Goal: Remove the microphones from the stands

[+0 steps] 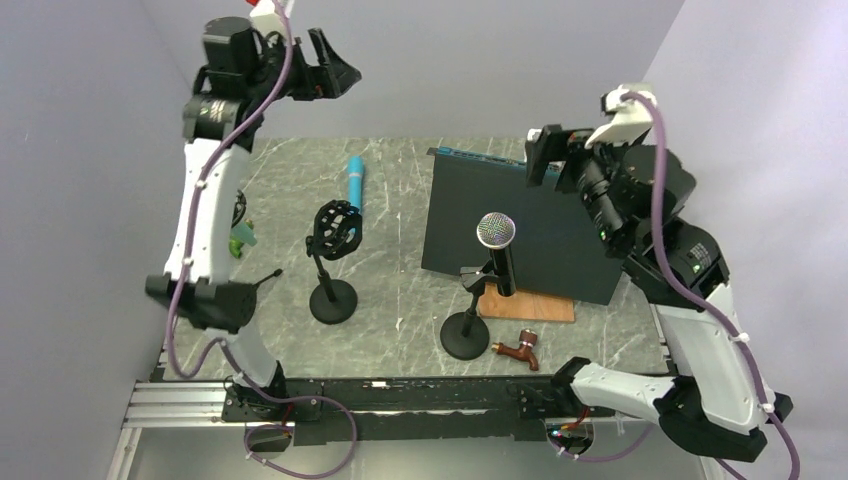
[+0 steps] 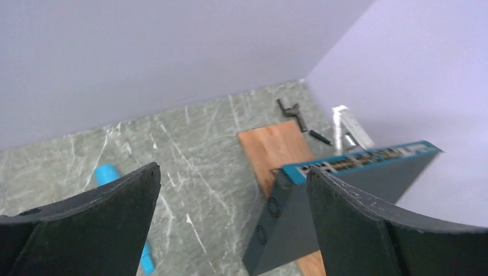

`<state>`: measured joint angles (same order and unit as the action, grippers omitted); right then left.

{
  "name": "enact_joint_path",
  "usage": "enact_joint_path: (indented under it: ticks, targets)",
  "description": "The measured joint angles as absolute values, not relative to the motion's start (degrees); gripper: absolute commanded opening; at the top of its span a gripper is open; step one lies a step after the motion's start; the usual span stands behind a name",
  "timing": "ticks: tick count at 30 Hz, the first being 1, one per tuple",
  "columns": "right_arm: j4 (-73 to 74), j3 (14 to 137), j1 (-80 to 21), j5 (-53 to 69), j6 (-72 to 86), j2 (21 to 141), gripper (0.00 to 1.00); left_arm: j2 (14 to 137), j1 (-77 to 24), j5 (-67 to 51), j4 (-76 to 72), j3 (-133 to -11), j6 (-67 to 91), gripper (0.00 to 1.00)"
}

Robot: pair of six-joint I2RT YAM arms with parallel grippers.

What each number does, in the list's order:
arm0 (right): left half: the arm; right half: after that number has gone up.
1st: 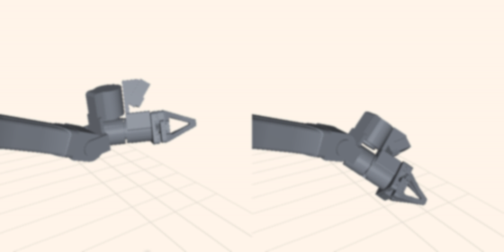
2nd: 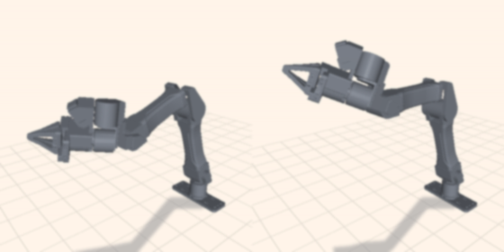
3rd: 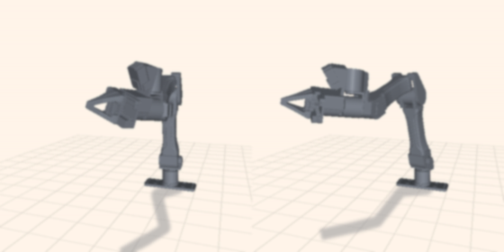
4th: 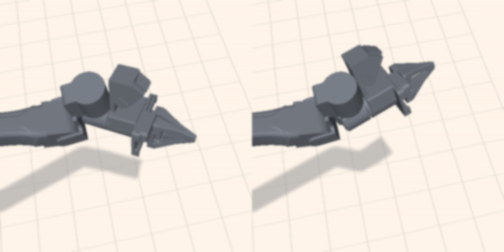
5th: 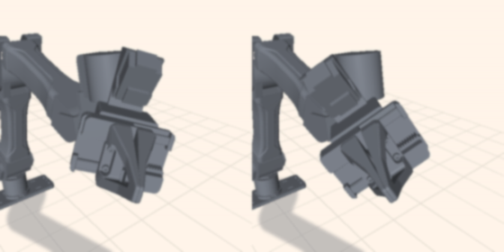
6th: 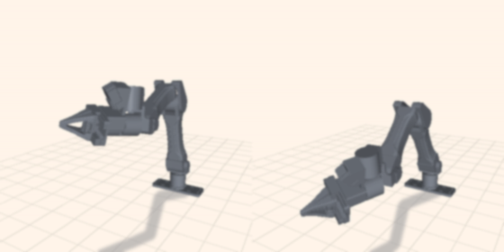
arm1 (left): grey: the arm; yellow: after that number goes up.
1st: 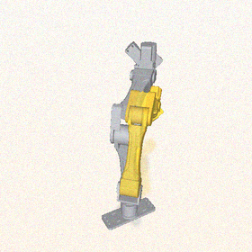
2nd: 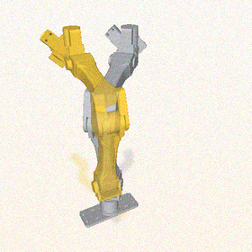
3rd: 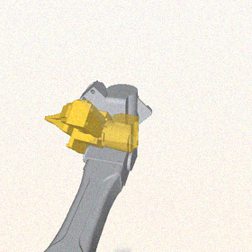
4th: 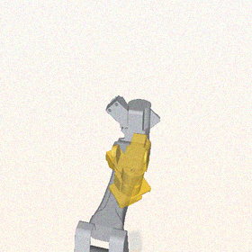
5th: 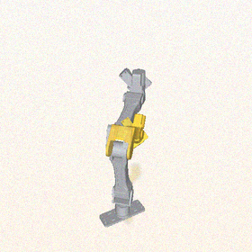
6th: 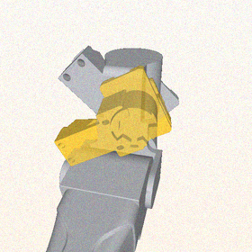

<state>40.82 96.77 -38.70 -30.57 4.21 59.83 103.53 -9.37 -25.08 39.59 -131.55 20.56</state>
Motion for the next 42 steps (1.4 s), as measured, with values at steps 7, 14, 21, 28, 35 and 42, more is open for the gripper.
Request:
enact_joint_path:
  ticks: [7, 14, 21, 28, 35, 42]
  targets:
    - [42.76, 118.19, -38.7, -26.79, 5.08, 70.7, 1.0, 85.45, -9.47, -27.64, 37.3, -118.89, 20.14, 0.99]
    - [45.25, 132.81, -40.86, -17.56, 8.88, 82.19, 1.0, 65.65, -9.47, -22.68, 38.09, -99.0, 16.88, 0.99]
    - [45.78, 137.91, -58.0, -16.21, 9.41, 93.21, 1.0, 48.01, -9.47, -15.03, 41.36, -85.95, 14.06, 0.98]
    - [43.72, 129.27, -68.42, -17.8, 7.9, 94.74, 1.0, 37.65, -9.47, -13.63, 45.08, -70.17, 17.12, 0.87]
    - [41.52, 123.22, -70.26, -22.72, 6.09, 93.1, 1.0, 37.12, -9.47, -12.67, 47.31, -62.57, 21.91, 0.67]
    - [37.04, 110.24, -70.39, -26.09, 4.6, 83.4, 1.0, 37.43, -9.47, -8.84, 46.17, -62.57, 23.59, 0.59]
